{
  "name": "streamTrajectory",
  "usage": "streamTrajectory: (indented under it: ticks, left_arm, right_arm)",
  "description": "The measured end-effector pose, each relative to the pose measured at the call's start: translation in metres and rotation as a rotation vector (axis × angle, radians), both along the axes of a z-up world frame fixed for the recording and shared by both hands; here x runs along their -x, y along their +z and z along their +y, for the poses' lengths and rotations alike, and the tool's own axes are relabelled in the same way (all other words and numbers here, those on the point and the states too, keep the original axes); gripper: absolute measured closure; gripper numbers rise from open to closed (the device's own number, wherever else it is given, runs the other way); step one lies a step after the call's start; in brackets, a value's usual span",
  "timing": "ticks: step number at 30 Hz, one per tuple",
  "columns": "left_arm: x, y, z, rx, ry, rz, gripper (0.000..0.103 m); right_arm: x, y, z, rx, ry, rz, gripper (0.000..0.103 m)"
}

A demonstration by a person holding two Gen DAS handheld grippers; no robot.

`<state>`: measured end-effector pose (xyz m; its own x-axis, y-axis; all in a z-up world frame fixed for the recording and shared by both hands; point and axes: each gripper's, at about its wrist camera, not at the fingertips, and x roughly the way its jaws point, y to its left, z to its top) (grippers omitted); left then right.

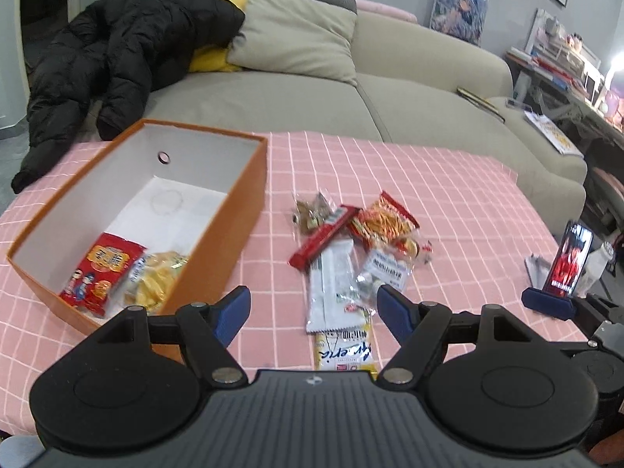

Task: Organize snacks
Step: 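Withdraw both tools from the box back toward the snack pile, then grasp the yellow-white Amerio bag with the left tool while the right tool grasps the hawthorn-ball bag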

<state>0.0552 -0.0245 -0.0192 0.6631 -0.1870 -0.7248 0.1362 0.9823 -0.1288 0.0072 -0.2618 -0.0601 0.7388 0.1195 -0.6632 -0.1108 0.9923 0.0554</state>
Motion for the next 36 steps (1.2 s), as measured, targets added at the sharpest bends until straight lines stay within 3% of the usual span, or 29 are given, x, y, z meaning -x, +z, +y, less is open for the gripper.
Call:
streamTrajectory:
  ticks: [13, 22, 25, 28, 36]
  left_arm:
    - [-0.032, -0.041, -0.015, -0.013, -0.025, 0.072, 0.022]
    - [-0.059, -0.050, -0.012, -0.013, 0.008, 0.080, 0.025]
    - [-0.067, -0.046, -0.009, -0.004, 0.026, 0.055, 0.025]
    - [-0.077, -0.041, -0.007, 0.012, 0.048, 0.033, 0.026]
    - [-0.095, -0.043, -0.005, -0.008, 0.078, 0.032, 0.026]
  right_arm:
    - [-0.035, -0.031, 0.003, 0.009, -0.006, 0.061, 0.027]
    - [-0.073, -0.049, 0.011, -0.038, -0.010, 0.109, 0.030]
    - [-0.090, -0.053, 0.009, -0.092, -0.059, 0.138, 0.029]
    - [-0.109, -0.057, 0.008, -0.151, -0.119, 0.172, 0.022]
    - [-0.147, -0.076, 0.021, -0.197, -0.190, 0.281, 0.018]
